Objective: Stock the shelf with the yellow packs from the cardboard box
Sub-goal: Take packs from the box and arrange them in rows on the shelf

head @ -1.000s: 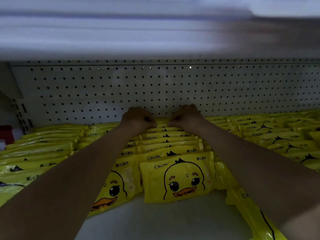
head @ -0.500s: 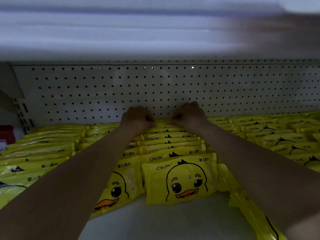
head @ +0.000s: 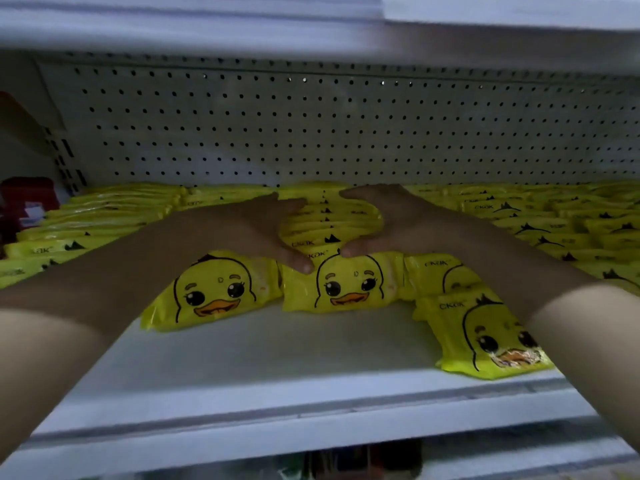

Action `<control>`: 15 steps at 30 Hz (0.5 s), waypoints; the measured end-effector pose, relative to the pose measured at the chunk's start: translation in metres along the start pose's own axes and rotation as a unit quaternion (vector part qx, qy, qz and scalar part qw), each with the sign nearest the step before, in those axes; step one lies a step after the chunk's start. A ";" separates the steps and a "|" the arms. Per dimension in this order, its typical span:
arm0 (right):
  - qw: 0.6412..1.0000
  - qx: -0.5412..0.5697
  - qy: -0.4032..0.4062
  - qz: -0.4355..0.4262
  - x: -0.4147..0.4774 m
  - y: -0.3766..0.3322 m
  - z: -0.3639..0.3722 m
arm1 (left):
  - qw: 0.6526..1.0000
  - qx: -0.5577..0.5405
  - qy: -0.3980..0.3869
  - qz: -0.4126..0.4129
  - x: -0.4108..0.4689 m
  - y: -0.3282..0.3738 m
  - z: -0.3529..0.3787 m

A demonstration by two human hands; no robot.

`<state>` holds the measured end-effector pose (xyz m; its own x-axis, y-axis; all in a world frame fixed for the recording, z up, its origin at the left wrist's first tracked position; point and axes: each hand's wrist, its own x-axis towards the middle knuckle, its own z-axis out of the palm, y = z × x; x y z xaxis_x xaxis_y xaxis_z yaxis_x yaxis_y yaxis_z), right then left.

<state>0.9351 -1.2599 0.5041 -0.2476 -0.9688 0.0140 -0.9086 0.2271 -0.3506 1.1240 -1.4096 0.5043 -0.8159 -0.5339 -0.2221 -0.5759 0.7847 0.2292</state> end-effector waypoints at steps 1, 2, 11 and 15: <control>1.000 -0.017 -0.024 0.003 -0.006 -0.002 0.003 | 1.000 0.028 -0.001 0.005 -0.004 0.004 0.006; 0.998 -0.039 -0.041 0.001 -0.010 -0.004 0.007 | 0.998 0.053 0.008 0.014 -0.006 0.009 0.012; 0.986 -0.159 0.039 -0.015 -0.014 -0.012 0.043 | 0.980 0.164 0.111 0.036 0.005 0.019 0.038; 0.981 -0.180 0.063 -0.032 -0.016 -0.015 0.044 | 0.971 0.199 0.130 0.037 0.003 0.021 0.038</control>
<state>0.9674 -1.2518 0.4678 -0.2046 -0.9673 0.1496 -0.9781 0.2080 0.0070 1.1114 -1.3830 0.4726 -0.8694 -0.4925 0.0397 -0.4921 0.8557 -0.1600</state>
